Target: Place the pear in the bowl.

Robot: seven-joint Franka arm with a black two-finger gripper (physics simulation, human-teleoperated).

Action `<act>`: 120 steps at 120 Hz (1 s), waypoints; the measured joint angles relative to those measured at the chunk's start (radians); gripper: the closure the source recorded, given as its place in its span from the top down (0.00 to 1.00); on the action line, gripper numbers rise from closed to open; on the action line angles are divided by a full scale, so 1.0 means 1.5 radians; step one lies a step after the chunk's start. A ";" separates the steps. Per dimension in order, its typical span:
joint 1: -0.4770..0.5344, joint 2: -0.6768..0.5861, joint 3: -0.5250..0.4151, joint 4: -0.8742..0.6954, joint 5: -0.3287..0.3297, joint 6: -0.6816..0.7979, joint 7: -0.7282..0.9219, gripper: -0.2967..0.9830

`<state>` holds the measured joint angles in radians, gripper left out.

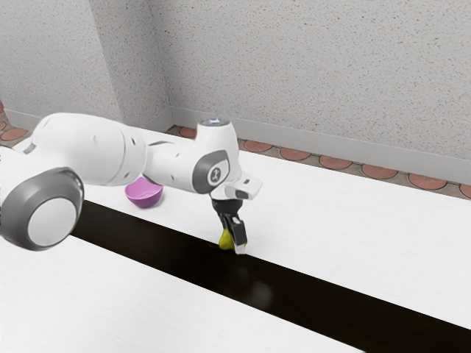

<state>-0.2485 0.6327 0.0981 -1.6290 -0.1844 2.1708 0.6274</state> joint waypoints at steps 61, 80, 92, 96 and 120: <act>-0.013 -0.044 0.018 -0.007 0.006 0.002 -0.021 0.45; -0.008 -0.093 0.028 -0.011 0.012 -0.008 -0.024 0.41; -0.003 -0.120 0.062 -0.011 0.015 -0.014 -0.017 0.37; 0.001 -0.128 0.073 -0.011 0.016 -0.017 -0.014 0.36; 0.074 -0.148 0.105 -0.006 0.020 -0.029 0.013 0.35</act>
<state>-0.1380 0.4110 0.2549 -1.6379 -0.1550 2.1268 0.6465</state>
